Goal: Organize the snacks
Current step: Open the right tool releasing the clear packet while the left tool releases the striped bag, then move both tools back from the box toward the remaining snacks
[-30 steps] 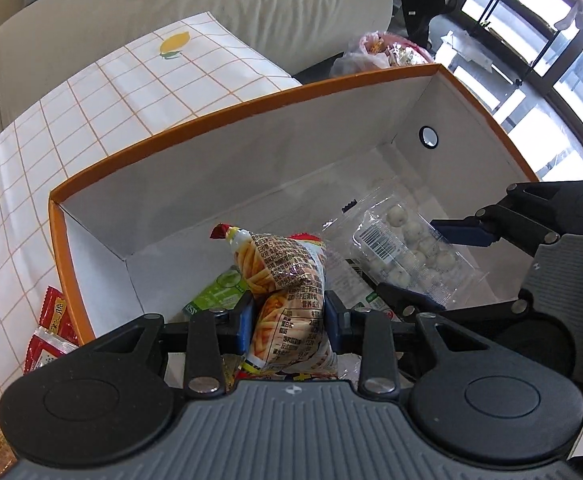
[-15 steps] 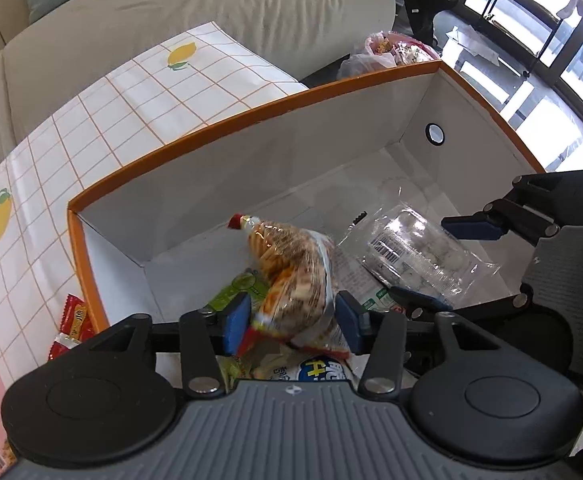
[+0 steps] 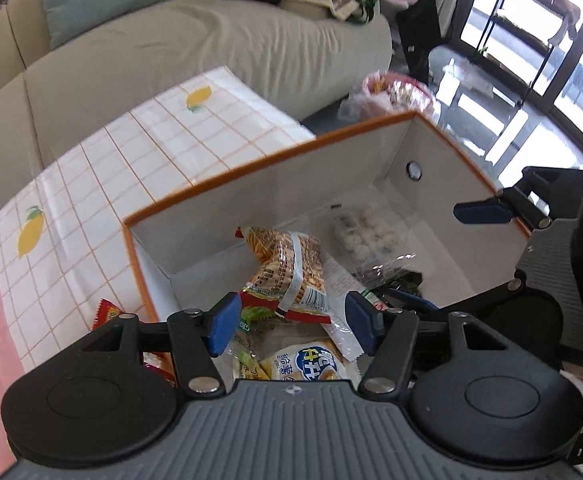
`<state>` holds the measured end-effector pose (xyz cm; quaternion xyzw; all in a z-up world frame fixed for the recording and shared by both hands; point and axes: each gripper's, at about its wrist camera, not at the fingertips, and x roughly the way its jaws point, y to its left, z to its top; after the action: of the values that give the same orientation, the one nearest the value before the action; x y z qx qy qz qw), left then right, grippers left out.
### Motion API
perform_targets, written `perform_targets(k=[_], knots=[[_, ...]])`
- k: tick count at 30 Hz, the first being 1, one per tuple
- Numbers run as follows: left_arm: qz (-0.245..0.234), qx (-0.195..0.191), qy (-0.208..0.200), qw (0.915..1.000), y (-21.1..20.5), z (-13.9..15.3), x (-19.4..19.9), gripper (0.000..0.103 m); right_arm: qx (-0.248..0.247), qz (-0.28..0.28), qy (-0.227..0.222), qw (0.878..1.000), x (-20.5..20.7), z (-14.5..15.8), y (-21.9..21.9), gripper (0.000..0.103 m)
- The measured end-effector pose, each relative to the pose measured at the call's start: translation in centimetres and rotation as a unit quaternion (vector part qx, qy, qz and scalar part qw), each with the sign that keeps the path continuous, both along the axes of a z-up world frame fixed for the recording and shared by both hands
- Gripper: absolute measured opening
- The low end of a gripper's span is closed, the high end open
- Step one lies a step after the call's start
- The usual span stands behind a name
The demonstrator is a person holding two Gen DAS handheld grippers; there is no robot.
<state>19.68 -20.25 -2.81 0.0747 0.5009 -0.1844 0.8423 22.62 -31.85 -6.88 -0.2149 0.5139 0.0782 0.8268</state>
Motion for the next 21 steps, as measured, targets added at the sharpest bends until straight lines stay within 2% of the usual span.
perform_targets(k=[8, 14, 21], knots=[[-0.002, 0.004, -0.064, 0.9979, 1.7, 4.1, -3.7, 0.070, 0.056, -0.066, -0.063, 0.994, -3.3, 3.3, -0.2, 0.081], [0.016, 0.000, -0.104, 0.9944, 3.7, 6.8, -6.5, 0.070, 0.139, -0.123, -0.108, 0.977, -6.8, 5.6, 0.5, 0.085], [0.053, -0.008, -0.112, 0.9923, 7.7, 8.3, -9.1, 0.070, 0.194, -0.127, -0.131, 0.964, -10.6, 5.9, 4.1, 0.085]])
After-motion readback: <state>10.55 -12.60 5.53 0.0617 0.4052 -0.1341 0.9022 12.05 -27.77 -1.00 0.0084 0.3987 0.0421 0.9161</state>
